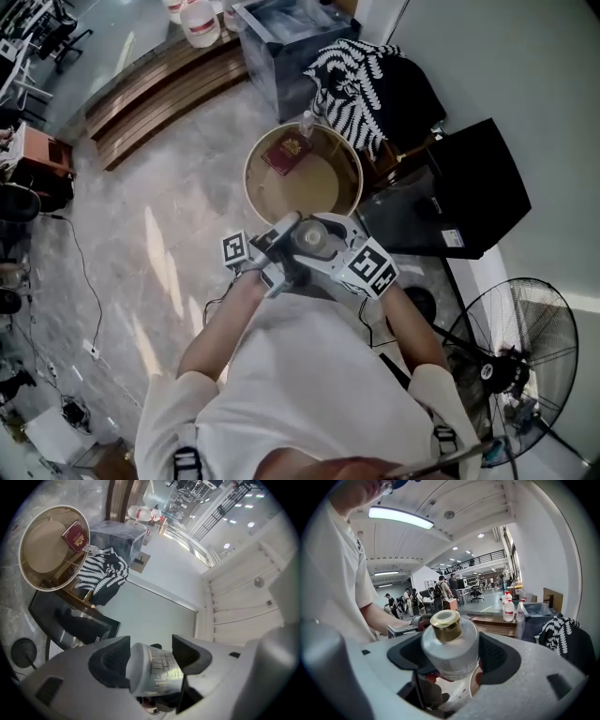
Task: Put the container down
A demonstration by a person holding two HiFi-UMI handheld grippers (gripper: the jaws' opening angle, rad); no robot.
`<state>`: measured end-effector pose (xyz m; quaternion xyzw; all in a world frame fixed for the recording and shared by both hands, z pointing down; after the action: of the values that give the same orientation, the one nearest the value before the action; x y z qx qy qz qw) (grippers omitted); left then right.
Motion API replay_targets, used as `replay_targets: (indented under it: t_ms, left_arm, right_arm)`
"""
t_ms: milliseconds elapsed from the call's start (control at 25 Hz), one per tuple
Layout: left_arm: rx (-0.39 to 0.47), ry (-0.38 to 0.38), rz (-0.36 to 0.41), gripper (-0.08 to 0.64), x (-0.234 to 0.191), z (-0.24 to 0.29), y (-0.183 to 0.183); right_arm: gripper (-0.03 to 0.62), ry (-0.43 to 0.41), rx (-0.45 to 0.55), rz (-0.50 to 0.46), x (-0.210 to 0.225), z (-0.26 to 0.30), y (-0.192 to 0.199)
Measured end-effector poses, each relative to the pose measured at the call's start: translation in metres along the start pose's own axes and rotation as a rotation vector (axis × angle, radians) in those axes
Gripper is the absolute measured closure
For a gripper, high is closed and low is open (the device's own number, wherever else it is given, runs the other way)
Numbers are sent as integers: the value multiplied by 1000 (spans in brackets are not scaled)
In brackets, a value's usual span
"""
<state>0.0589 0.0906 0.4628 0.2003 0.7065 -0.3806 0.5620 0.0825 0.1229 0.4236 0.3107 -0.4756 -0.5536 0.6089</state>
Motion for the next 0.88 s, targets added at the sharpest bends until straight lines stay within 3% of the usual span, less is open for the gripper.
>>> replay_targets:
  t_ms: [400, 880]
  left_arm:
    - [-29, -24, -13, 287, 1, 18, -32]
    - [-129, -55, -49, 287, -1, 50, -118]
  right_arm:
    - [242, 21, 1, 29, 36, 10, -3]
    - [244, 112, 11, 94, 118, 47, -19]
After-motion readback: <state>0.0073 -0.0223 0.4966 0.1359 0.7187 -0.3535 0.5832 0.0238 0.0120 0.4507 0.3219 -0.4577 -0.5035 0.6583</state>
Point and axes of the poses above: the fingertips, and each gripper's own axes: z forward along the fingers, x to its right, y out of its underside, the point moved 2 cm from there along -z, backward along the fingers, and after that the axes turned 12 degrees about -y, right-handed, at the moved point
